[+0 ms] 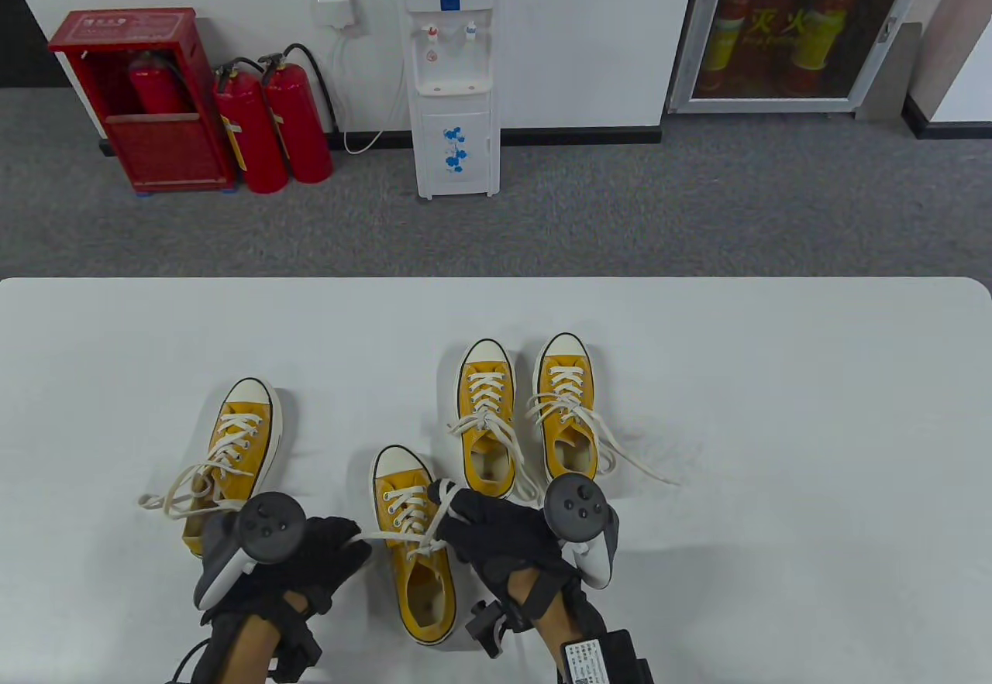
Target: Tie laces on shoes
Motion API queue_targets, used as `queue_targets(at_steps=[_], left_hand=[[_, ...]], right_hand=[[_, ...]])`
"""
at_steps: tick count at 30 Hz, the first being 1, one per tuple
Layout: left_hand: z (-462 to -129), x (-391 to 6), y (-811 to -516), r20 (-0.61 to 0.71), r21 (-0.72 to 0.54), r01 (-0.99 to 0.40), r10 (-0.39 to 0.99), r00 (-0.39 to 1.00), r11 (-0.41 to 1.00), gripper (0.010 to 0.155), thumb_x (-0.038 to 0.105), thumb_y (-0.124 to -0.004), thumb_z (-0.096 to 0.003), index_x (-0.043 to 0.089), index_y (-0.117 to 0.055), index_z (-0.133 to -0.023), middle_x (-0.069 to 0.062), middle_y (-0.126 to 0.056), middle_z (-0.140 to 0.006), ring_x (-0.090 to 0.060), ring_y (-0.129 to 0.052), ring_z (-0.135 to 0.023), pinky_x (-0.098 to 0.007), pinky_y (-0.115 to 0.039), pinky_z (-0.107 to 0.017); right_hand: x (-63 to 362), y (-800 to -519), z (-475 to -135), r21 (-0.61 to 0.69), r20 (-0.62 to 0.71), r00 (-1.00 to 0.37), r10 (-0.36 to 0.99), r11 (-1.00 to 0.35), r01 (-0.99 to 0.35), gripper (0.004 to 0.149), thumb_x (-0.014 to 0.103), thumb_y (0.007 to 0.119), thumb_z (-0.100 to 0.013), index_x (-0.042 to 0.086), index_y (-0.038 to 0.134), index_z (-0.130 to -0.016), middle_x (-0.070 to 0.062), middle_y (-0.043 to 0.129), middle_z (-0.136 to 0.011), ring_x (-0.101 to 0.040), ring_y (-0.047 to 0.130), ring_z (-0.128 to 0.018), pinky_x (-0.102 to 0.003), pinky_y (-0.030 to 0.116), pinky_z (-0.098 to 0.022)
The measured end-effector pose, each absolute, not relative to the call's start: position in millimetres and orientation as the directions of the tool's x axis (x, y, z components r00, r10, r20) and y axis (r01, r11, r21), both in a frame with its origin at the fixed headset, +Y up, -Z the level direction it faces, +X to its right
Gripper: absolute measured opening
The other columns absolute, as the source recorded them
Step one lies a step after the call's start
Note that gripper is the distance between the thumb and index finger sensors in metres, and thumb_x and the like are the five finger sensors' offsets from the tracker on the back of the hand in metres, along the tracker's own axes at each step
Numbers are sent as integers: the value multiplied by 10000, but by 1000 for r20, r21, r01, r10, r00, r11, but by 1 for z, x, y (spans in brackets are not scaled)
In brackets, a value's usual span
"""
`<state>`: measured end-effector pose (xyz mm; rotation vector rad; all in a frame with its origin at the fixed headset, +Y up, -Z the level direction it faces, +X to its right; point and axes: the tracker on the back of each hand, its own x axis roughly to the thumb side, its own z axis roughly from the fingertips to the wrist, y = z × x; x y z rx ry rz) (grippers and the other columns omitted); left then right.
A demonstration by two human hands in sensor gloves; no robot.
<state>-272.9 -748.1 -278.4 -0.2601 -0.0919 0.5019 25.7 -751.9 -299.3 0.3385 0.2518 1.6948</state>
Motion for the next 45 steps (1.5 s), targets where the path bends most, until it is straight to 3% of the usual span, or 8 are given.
queue_targets(at_steps=[4, 7, 10, 14, 17, 22, 30, 45], left_hand=[[-278, -277, -745, 23, -256, -511, 533, 846, 821, 644, 648, -782, -454, 302, -774, -997, -77, -862, -1002, -328, -975, -744, -521, -828, -510], [-278, -280, -742, 11, -265, -563, 587, 810, 783, 614, 428, -817, -501, 309, -637, -1076, -78, -723, -1107, -335, -901, -849, -563, -772, -590], [-278, -284, -742, -5, -250, -626, 646, 763, 738, 634, 361, -799, -505, 297, -588, -1099, -105, -667, -1137, -350, -868, -888, -587, -744, -620], [-277, -285, -742, -29, -191, -702, 711, 702, 686, 609, 426, -751, -520, 278, -608, -1093, -125, -699, -1114, -358, -898, -848, -590, -751, -605], [-275, -283, -739, -7, -150, -706, 713, 701, 692, 607, 490, -737, -516, 287, -640, -1079, -109, -739, -1094, -342, -926, -821, -578, -767, -596], [-272, -279, -734, 26, -115, -754, 761, 648, 646, 578, 506, -737, -513, 293, -697, -1050, -80, -800, -1057, -330, -959, -780, -572, -780, -584], [-266, -265, -726, 105, -96, -788, 793, 600, 609, 538, 511, -747, -507, 306, -763, -1004, -53, -879, -994, -297, -1004, -713, -554, -805, -563], [-265, -244, -731, 158, -260, -782, 824, 544, 566, 567, 613, -799, -467, 320, -831, -951, -37, -906, -944, -285, -1002, -664, -558, -801, -566]], right_hand=[[21, -759, -299, 416, -4, -50, 999, -44, -908, 561, 350, 907, -419, 91, 800, -905, -59, 942, -741, -171, 930, -439, -592, 624, -591], [16, -763, -298, 458, -64, -6, 998, 24, -889, 567, 367, 916, -419, 98, 805, -905, -52, 933, -735, -171, 919, -451, -592, 617, -596], [12, -765, -296, 458, -69, -12, 998, 21, -889, 571, 379, 929, -411, 101, 816, -897, -43, 932, -711, -171, 908, -441, -589, 618, -592], [9, -763, -294, 456, -36, -72, 997, -48, -889, 581, 379, 948, -398, 101, 820, -891, -28, 917, -681, -183, 885, -442, -587, 614, -590], [7, -760, -293, 455, 5, -121, 993, -110, -884, 531, 317, 924, -412, 110, 822, -890, -23, 911, -689, -197, 887, -471, -588, 622, -599], [5, -757, -290, 454, 71, -195, 978, -205, -867, 502, 257, 874, -423, 152, 808, -910, -7, 885, -753, -225, 915, -576, -611, 622, -625], [1, -753, -287, 470, 123, -261, 957, -288, -835, 505, 169, 824, -423, 160, 793, -927, -45, 811, -824, -263, 903, -595, -604, 637, -608], [-11, -740, -274, 372, 347, -414, 841, -529, -763, 459, 127, 817, -418, 190, 868, -869, -86, 685, -960, -257, 866, -595, -600, 599, -620]])
